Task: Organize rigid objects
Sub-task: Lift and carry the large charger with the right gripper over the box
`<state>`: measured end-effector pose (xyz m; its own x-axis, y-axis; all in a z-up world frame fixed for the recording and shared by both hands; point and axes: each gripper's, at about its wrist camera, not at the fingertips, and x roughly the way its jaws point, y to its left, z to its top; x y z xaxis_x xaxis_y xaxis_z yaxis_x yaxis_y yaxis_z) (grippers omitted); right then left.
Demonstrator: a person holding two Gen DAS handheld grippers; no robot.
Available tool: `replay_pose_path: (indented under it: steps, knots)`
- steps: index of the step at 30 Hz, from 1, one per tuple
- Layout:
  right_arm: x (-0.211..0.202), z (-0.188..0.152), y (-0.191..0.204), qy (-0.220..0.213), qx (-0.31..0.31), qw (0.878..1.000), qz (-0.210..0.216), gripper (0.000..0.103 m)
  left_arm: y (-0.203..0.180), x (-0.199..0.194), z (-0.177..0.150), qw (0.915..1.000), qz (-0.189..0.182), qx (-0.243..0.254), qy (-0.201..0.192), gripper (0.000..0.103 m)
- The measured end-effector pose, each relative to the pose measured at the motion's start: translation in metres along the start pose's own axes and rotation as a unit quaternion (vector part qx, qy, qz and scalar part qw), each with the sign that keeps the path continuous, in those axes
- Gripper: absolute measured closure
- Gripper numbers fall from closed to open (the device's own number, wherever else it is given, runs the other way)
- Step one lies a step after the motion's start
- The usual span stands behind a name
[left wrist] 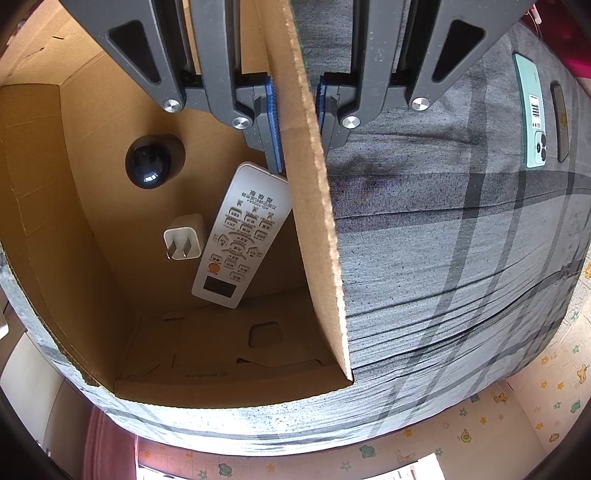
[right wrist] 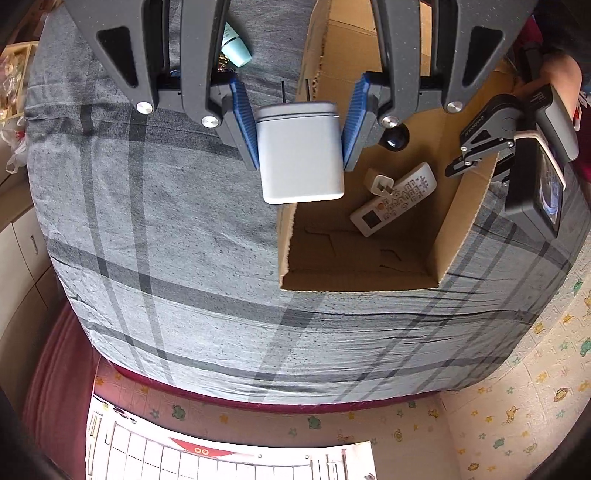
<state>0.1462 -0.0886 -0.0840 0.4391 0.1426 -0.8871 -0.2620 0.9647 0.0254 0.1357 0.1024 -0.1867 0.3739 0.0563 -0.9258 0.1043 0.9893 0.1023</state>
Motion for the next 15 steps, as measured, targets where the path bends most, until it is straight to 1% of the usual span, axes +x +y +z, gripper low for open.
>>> replay_pose_path:
  steps: [8,15]
  knots:
    - [0.011,0.005,0.041,0.010,-0.044,0.999,0.027,0.056,-0.002,-0.001,-0.001,1.0000,0.002,0.001,-0.001,0.085]
    - [0.034,0.010,0.066,0.030,-0.076,0.996,0.031,0.056,-0.001,-0.001,0.000,1.0000,0.001,0.002,0.000,0.085]
